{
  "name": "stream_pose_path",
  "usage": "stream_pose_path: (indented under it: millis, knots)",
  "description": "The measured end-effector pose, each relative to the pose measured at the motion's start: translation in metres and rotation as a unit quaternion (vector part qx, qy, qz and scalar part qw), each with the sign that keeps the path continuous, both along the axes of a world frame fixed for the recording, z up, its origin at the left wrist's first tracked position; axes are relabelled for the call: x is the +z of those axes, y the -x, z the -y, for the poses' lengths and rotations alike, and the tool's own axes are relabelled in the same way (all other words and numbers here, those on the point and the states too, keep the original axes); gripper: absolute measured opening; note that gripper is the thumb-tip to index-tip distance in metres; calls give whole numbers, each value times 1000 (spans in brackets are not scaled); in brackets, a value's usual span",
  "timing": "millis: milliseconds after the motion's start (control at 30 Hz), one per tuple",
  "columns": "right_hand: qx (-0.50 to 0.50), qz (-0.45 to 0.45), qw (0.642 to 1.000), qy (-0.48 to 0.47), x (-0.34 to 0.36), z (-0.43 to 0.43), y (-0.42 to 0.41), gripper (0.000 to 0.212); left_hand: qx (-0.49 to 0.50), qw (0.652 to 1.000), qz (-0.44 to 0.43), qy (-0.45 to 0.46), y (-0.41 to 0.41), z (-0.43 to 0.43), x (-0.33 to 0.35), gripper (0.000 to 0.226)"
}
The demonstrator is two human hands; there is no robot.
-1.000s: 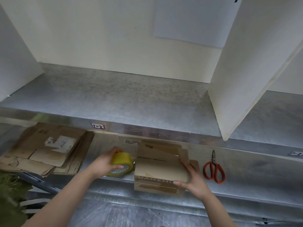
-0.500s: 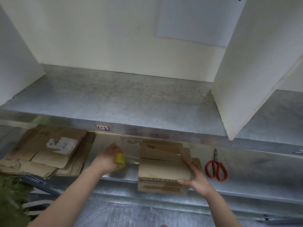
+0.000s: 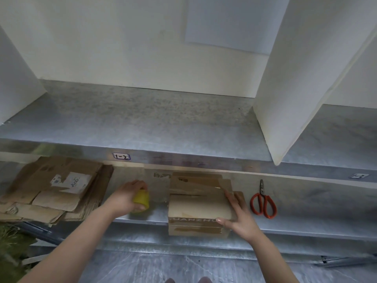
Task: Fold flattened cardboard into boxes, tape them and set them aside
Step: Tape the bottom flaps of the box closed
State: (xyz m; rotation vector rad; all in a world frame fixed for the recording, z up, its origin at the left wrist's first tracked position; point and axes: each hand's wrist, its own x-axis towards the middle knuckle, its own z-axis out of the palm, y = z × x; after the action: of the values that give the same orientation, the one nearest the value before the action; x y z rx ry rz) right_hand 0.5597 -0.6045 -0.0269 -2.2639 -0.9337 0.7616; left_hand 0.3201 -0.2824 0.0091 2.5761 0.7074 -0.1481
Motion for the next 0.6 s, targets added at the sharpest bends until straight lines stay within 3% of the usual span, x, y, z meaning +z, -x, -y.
stream_pose_path:
  millis: [133, 233, 300, 433, 600]
  knots:
    - [-18, 71, 997, 9, -1, 19, 2, 84, 19, 1000, -4, 8, -3, 2, 2, 49]
    - [-52, 197, 977, 60, -9, 43, -13, 93, 26, 1000, -13, 4, -6, 5, 5, 49]
    - [-54, 236, 966, 87, -19, 54, -28, 93, 27, 1000, -16, 3, -6, 7, 5, 48]
    - [-62, 257, 952, 154, -42, 65, -59, 56, 42, 999, -16, -10, -6, 13, 6, 49]
    - [-101, 217, 940, 242, -42, 54, -74, 42, 64, 997, 3, -33, -4, 24, 2, 46]
